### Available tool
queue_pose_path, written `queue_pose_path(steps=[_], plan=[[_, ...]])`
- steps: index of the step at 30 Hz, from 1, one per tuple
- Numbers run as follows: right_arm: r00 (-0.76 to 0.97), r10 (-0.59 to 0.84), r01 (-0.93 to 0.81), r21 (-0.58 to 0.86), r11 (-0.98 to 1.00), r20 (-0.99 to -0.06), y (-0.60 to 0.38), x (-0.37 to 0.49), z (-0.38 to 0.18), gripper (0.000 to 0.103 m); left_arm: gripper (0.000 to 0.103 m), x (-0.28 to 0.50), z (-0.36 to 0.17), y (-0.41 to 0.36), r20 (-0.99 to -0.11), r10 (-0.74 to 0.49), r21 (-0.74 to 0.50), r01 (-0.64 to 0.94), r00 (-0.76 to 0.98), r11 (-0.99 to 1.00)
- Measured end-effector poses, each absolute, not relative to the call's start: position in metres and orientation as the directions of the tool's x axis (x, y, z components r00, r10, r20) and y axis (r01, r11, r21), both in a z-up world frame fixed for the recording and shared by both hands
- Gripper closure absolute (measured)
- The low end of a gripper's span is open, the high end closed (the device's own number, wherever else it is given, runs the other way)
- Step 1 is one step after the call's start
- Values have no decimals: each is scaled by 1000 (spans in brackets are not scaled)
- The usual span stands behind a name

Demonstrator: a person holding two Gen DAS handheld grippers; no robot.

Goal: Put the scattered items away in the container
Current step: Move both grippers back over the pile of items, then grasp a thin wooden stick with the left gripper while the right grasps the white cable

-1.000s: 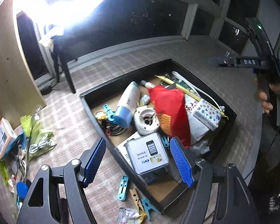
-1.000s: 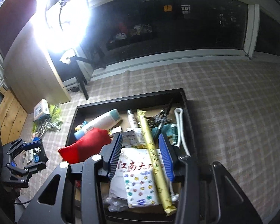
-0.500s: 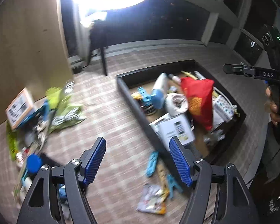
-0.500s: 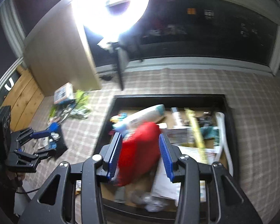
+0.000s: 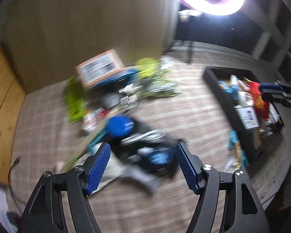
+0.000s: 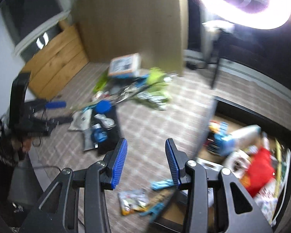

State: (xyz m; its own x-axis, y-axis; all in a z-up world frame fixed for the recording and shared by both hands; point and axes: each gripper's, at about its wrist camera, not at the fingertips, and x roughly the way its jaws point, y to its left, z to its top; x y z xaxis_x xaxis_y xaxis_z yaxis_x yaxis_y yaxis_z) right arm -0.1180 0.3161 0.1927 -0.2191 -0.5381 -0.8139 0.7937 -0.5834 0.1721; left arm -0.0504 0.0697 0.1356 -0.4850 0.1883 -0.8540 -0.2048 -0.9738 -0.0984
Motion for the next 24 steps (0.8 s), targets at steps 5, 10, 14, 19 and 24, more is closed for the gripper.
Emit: queue_pose_path(steps=[5,10,14,19,24], plan=[[-137,-499,878,129,-462,-856,244,-93,172,63,37,-48,120,22,-874,154,-80,-175,-460,-981],[-40,-431,924,131,-360,-901,179,-86,145,63,37,-60,106,9,-893,163,-68,-233,-419,-970],[-15,-350,949,96,-299,-937,137,-89,122,63,37,-80,92,6,-909,162,-50,-286,-383,-957],[27,-286,961,104,-258,-958,109,-99,100,63,37,-111,73,9,-927,181,-62,-341,-328,-938],[65,-265,963,131,-237,-962,99,-105,86,63,39,-135,56,15,-942,197,-82,-384,-272,-920]])
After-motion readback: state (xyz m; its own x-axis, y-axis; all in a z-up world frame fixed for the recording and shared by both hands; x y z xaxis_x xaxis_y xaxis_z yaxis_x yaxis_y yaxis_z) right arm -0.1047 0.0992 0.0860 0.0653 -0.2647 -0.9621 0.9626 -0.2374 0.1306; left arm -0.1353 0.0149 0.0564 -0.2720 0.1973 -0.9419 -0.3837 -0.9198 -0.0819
